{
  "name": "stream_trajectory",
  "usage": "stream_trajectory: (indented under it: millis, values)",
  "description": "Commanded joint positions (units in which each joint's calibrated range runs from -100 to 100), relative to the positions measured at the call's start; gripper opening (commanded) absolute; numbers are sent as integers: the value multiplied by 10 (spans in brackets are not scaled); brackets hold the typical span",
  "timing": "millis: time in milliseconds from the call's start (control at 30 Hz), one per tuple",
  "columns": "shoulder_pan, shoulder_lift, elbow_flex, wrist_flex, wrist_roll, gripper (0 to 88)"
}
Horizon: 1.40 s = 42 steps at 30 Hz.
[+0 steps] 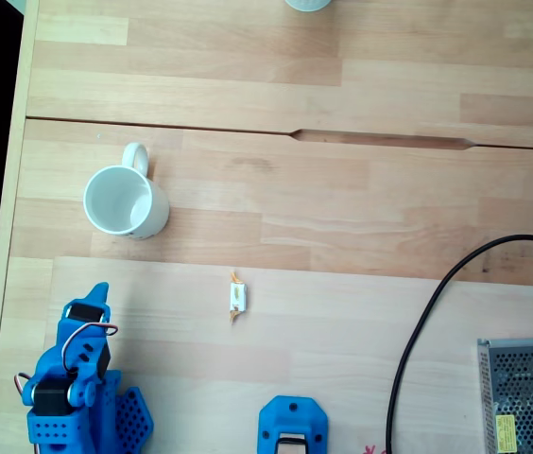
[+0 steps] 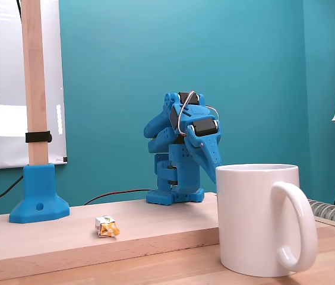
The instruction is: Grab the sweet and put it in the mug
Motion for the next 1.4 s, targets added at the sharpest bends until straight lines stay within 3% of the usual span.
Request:
stream_trajectory:
  millis: [0,1367]
  values:
    - [6,-5,-2,1,0,57]
    - [55,-16,32,-4,3,57]
